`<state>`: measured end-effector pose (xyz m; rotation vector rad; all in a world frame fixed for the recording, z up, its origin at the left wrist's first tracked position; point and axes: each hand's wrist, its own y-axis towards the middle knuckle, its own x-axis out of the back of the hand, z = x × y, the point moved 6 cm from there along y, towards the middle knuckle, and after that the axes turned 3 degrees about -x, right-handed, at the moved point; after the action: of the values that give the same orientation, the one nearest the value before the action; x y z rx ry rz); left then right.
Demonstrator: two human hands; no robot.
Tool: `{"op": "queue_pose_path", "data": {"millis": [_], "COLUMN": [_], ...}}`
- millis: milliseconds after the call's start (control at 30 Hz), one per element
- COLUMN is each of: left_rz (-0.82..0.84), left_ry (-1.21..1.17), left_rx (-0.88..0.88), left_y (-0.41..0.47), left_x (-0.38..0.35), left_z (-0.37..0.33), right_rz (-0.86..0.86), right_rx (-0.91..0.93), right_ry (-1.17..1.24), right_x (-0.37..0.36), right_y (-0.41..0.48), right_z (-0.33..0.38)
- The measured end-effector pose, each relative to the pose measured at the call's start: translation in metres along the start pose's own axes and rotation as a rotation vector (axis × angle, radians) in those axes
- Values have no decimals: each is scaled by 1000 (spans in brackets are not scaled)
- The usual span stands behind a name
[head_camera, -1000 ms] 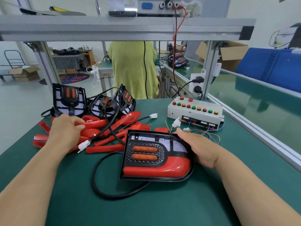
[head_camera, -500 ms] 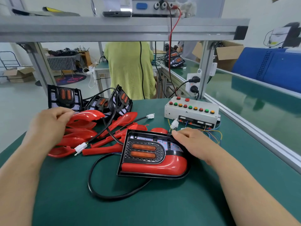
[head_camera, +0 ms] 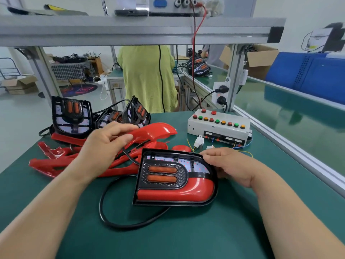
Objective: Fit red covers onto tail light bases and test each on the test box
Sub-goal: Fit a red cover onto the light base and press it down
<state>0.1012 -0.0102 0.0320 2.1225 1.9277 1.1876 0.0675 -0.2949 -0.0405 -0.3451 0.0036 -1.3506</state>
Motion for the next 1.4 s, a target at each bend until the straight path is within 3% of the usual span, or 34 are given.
{"op": "queue_pose_path", "data": {"millis": [200,367,1400], "left_rz": [101,162,168], "left_ry": [-6,42,198], "left_rx": [-127,-245,-335], "left_y": [-5,-12,-16], "left_x": [-29,-44,-61], "left_z": [-21,-33,-40], "right_rz": [54,18,34], "right_rx": [-17,-80,-14], "right_ry": [391,571,549], "right_x": [-21,-26,-31], "right_y": [7,12,9], "right_z": [2,-3,3]}}
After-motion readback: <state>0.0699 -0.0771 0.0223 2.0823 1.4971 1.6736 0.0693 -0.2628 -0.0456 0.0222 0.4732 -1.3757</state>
